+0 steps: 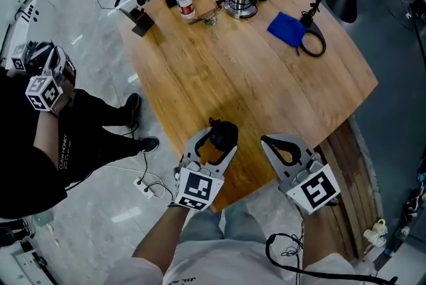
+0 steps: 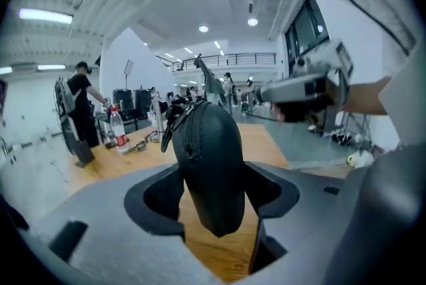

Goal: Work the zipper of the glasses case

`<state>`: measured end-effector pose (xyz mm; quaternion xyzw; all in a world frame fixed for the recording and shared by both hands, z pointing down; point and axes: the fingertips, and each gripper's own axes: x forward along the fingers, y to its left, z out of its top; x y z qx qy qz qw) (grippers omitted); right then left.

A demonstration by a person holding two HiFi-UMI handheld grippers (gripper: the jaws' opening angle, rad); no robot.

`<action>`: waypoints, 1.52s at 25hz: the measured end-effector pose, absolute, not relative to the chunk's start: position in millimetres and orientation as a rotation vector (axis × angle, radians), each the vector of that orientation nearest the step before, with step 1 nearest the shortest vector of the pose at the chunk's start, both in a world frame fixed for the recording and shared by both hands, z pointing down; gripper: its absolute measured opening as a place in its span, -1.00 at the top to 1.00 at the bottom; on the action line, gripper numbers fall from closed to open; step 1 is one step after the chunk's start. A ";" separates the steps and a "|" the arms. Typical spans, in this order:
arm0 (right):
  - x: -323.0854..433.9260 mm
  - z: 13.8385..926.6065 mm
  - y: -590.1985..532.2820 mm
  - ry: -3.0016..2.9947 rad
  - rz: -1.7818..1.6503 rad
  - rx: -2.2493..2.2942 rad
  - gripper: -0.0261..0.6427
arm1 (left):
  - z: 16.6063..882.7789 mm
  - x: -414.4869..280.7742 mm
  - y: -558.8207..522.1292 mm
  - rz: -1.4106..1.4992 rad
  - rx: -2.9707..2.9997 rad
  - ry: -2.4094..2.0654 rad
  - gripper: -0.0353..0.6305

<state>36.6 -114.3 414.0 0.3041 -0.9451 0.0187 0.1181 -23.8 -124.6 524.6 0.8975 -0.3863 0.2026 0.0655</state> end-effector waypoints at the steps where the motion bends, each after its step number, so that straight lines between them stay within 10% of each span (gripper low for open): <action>1: 27.6 402.4 -110.7 -2.708 -0.035 0.898 0.91 | 524.1 -24.7 -124.9 0.697 2.713 -1.222 0.03; 24: -11.2 458.7 -87.2 -2.023 -0.213 0.630 0.73 | 527.4 -10.3 -114.2 1.908 2.856 -1.270 0.04; 38: 3.1 431.0 -91.1 -2.163 -0.061 0.943 0.85 | 514.6 -4.1 -111.7 1.598 2.873 -1.335 0.07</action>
